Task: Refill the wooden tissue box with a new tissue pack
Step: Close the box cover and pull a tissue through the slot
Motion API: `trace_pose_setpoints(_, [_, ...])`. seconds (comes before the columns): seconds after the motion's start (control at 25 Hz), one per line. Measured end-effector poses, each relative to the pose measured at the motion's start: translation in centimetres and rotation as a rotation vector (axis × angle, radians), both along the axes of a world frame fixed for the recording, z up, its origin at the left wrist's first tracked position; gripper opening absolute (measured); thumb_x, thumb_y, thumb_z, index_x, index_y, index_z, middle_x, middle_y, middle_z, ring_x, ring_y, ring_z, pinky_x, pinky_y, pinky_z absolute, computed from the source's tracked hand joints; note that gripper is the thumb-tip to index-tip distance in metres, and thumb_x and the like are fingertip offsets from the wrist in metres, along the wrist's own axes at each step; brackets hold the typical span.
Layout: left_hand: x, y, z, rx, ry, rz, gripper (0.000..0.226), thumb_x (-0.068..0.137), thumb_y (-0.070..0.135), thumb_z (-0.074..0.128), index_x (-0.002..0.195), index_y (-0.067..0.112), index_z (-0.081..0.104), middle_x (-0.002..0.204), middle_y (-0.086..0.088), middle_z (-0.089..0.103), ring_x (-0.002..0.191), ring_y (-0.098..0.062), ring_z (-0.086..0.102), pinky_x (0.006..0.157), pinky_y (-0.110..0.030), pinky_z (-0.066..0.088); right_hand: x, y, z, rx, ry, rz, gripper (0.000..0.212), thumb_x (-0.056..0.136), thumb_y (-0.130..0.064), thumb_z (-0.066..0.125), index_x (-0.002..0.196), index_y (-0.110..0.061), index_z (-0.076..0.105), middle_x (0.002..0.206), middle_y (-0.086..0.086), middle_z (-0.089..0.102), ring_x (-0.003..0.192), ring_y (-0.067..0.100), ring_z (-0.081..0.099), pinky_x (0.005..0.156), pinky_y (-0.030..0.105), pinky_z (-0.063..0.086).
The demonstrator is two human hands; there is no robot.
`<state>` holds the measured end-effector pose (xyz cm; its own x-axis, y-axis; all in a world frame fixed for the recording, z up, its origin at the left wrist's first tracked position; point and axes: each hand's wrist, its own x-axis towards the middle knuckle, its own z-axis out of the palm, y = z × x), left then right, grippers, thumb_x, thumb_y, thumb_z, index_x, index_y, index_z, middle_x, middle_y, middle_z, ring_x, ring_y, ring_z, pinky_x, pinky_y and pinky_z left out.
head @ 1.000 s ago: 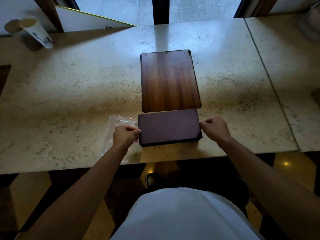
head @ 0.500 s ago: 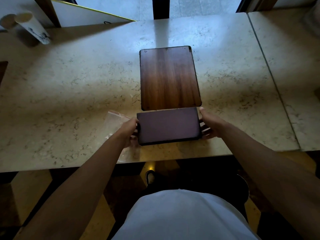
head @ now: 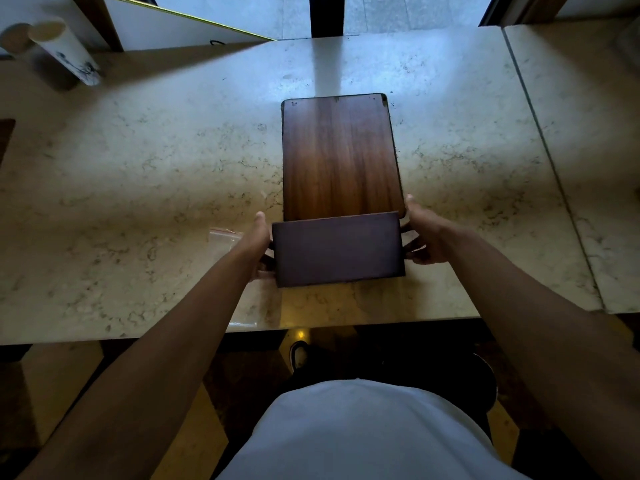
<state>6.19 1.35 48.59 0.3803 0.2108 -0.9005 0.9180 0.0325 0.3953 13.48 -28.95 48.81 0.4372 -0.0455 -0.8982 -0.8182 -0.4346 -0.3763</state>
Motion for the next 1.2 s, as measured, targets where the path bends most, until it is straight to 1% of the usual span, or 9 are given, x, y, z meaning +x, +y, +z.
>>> trace_pose_setpoints(0.08, [0.5, 0.3, 0.6, 0.001, -0.104, 0.084, 0.078, 0.095, 0.074, 0.016, 0.092, 0.008, 0.059, 0.095, -0.019, 0.065, 0.092, -0.032, 0.064, 0.089, -0.046, 0.055, 0.2, 0.0, 0.6, 0.091, -0.104, -0.065, 0.080, 0.089, -0.083, 0.019, 0.102, -0.019, 0.065, 0.106, 0.017, 0.068, 0.093, 0.027, 0.067, 0.074, 0.035, 0.051])
trace_pose_setpoints(0.16, [1.1, 0.7, 1.2, -0.047, -0.229, 0.229, 0.070, 0.099, 0.065, 0.023, 0.094, 0.006, 0.061, 0.098, -0.017, 0.067, 0.095, -0.031, 0.065, 0.094, -0.047, 0.054, 0.4, 0.3, 0.9, 0.165, -0.238, -0.151, 0.073, 0.093, -0.079, 0.021, 0.099, -0.022, 0.065, 0.106, 0.011, 0.068, 0.093, 0.023, 0.066, 0.074, 0.036, 0.052])
trace_pose_setpoints(0.28, [1.3, 0.4, 1.9, -0.155, -0.399, 0.502, 0.045, 0.101, 0.041, 0.042, 0.096, 0.002, 0.064, 0.098, -0.015, 0.067, 0.091, -0.028, 0.067, 0.085, -0.041, 0.055, 0.1, 0.3, 0.7, 0.268, -0.412, -0.321, 0.059, 0.098, -0.069, 0.032, 0.102, -0.020, 0.065, 0.109, 0.004, 0.070, 0.101, 0.020, 0.066, 0.080, 0.036, 0.053])
trace_pose_setpoints(0.36, [0.5, -0.8, 1.6, -0.138, -0.480, 0.576, 0.020, 0.097, 0.021, 0.055, 0.090, 0.005, 0.064, 0.093, -0.015, 0.067, 0.083, -0.025, 0.068, 0.078, -0.036, 0.054, -0.9, 0.1, 0.0, 0.308, -0.495, -0.422, 0.047, 0.099, -0.058, 0.046, 0.107, -0.016, 0.065, 0.111, 0.003, 0.070, 0.104, 0.019, 0.067, 0.080, 0.034, 0.054])
trace_pose_setpoints(0.44, [-0.8, -2.1, 0.6, -0.081, -0.526, 0.576, 0.006, 0.091, 0.004, 0.063, 0.096, 0.005, 0.067, 0.099, -0.018, 0.070, 0.088, -0.026, 0.070, 0.077, -0.034, 0.057, -2.3, -0.2, -1.1, 0.260, -0.592, -0.450, 0.031, 0.097, -0.041, 0.063, 0.114, -0.014, 0.064, 0.113, 0.005, 0.071, 0.105, 0.020, 0.069, 0.083, 0.034, 0.057])
trace_pose_setpoints(0.52, [-2.1, -2.7, -0.5, -0.007, -0.532, 0.561, 0.020, 0.087, -0.007, 0.066, 0.103, 0.005, 0.070, 0.104, -0.019, 0.072, 0.096, -0.028, 0.071, 0.080, -0.033, 0.060, -3.8, -0.3, -2.0, 0.185, -0.663, -0.408, 0.032, 0.091, -0.016, 0.073, 0.122, -0.013, 0.063, 0.121, 0.005, 0.071, 0.110, 0.017, 0.069, 0.090, 0.035, 0.059])
trace_pose_setpoints(0.64, [-3.0, -2.7, -1.7, 0.067, -0.540, 0.511, 0.032, 0.083, -0.018, 0.064, 0.096, 0.010, 0.072, 0.100, -0.013, 0.073, 0.094, -0.024, 0.072, 0.069, -0.026, 0.062, -5.3, -0.5, -2.8, 0.132, -0.676, -0.364, 0.048, 0.084, 0.010, 0.071, 0.128, -0.010, 0.062, 0.130, 0.008, 0.068, 0.119, 0.020, 0.065, 0.097, 0.042, 0.058])
trace_pose_setpoints(0.92, [-3.5, -2.1, -2.7, 0.173, -0.533, 0.420, 0.039, 0.084, -0.019, 0.062, 0.090, 0.018, 0.073, 0.101, -0.007, 0.074, 0.105, -0.026, 0.071, 0.088, -0.042, 0.062, -7.5, -0.4, -3.5, 0.107, -0.687, -0.350, 0.051, 0.084, 0.013, 0.071, 0.129, -0.010, 0.062, 0.131, 0.008, 0.068, 0.119, 0.020, 0.065, 0.099, 0.046, 0.057])
trace_pose_setpoints(1.2, [-4.5, -2.1, -3.5, 0.161, -0.485, 0.427, 0.039, 0.085, -0.020, 0.059, 0.114, 0.004, 0.071, 0.115, -0.015, 0.072, 0.110, -0.027, 0.069, 0.092, -0.046, 0.060, -8.2, -0.2, -3.3, 0.103, -0.689, -0.324, 0.053, 0.085, 0.013, 0.069, 0.132, -0.009, 0.061, 0.135, 0.010, 0.066, 0.121, 0.023, 0.064, 0.095, 0.049, 0.059])
